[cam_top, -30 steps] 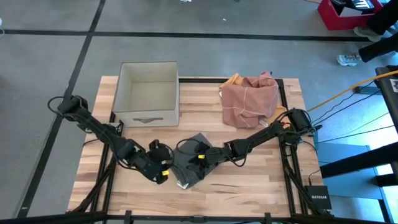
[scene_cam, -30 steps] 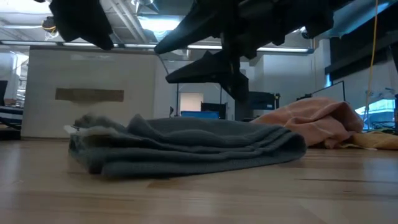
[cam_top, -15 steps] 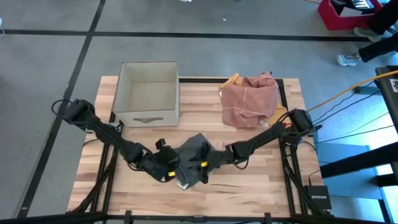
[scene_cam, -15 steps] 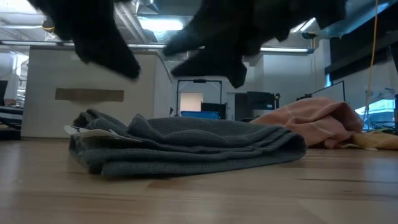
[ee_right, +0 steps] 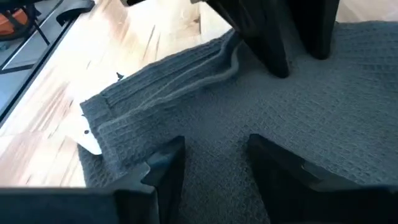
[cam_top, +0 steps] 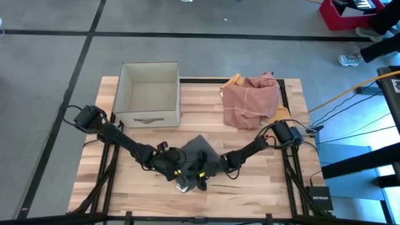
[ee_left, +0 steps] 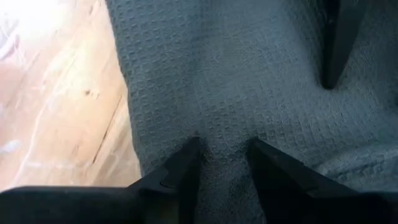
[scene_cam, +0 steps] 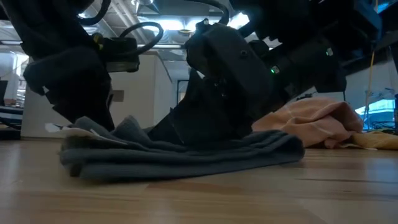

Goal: Fold towel
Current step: Fold the grey towel

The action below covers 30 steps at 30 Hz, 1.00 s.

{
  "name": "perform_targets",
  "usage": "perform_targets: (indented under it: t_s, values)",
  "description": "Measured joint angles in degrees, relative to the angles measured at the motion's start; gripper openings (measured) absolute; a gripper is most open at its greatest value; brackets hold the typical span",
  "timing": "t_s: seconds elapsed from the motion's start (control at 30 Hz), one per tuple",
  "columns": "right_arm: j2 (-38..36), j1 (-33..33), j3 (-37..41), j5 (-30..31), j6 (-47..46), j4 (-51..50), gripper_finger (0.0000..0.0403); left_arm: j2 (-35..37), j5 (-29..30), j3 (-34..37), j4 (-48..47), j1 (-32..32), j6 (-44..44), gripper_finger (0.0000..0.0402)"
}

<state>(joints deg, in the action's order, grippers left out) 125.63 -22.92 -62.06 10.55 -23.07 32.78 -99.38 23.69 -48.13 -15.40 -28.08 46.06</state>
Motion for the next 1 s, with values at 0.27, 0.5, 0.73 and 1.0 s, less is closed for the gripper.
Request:
perform_targets:
  t_s: [0.27, 0.5, 0.73, 1.0]
  values:
    - [-9.9, 0.9, -0.9, 1.3, 1.7, -7.2, 0.0182, 6.4, -2.6, -0.6, 0.4, -0.6, -0.5, 0.0132]
    - [-13.1, 5.5, -0.8, 19.6, 8.2, -12.2, 0.0182, 6.1, -1.6, 0.6, 9.6, -3.4, -0.3, 0.0132]
    - [-3.9, 9.7, -0.6, 17.6, 3.8, -10.8, 0.0182, 1.4, -2.4, 4.0, 10.7, -4.2, 4.1, 0.0132]
    - [-0.6, 9.5, -1.2, 20.1, 2.2, -10.4, 0.0182, 1.0, -6.9, 5.3, 11.8, -4.0, 6.8, 0.0132]
